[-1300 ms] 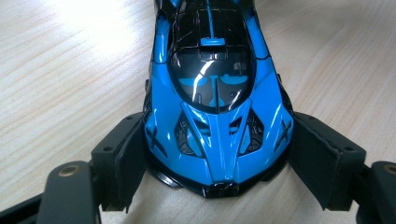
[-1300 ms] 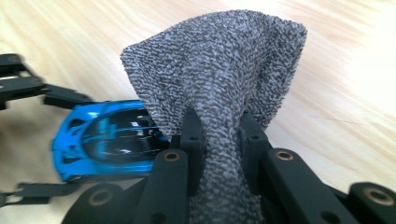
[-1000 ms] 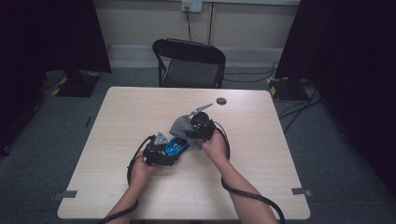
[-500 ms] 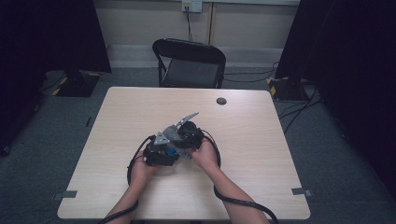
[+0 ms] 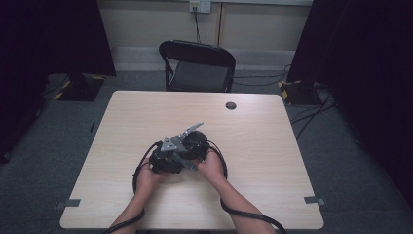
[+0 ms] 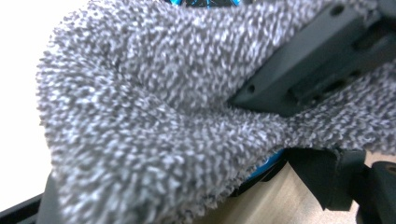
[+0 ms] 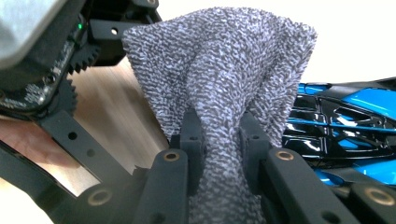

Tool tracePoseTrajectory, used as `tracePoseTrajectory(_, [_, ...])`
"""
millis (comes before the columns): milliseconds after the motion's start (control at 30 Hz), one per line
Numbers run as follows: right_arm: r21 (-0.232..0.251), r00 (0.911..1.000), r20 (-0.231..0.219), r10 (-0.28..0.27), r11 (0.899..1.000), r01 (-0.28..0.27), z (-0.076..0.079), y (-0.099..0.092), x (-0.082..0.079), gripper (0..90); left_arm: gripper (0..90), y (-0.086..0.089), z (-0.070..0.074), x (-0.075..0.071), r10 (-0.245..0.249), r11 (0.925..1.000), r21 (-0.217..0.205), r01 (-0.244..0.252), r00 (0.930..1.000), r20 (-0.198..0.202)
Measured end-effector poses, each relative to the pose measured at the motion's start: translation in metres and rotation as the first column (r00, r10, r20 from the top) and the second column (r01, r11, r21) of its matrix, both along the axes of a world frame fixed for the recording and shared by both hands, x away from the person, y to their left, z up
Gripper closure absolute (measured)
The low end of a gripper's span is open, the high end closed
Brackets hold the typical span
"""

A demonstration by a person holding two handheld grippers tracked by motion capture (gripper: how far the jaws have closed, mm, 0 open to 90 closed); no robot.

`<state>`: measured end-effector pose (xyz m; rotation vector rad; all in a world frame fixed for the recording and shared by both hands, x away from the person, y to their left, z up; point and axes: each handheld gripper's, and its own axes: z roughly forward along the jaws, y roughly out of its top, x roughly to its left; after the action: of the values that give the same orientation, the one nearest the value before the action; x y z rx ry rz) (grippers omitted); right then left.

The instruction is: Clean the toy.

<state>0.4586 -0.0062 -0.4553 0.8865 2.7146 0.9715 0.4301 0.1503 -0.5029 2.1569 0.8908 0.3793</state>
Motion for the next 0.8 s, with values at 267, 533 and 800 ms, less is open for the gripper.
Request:
tracePoseTrajectory(267, [0.006,1.0,0.006,-0.007,1.0,0.007,-0.001,0.0,-0.001,76.6,23.6,0.0,0.0,0.0,0.002,1.0,-0.002,-0.002,1.0,-0.003])
tracePoseTrajectory(533, [0.01,0.9999,-0.005,-0.013,1.0,0.013,0.001,-0.001,0.003,76.4,23.6,0.0,0.0,0.0,0.002,1.0,-0.002,-0.002,1.0,-0.004])
tracePoseTrajectory(800, [-0.013,0.9998,0.001,-0.018,1.0,0.018,0.004,0.002,0.01,76.4,23.6,0.0,0.0,0.0,0.003,1.0,-0.002,-0.003,1.0,-0.003])
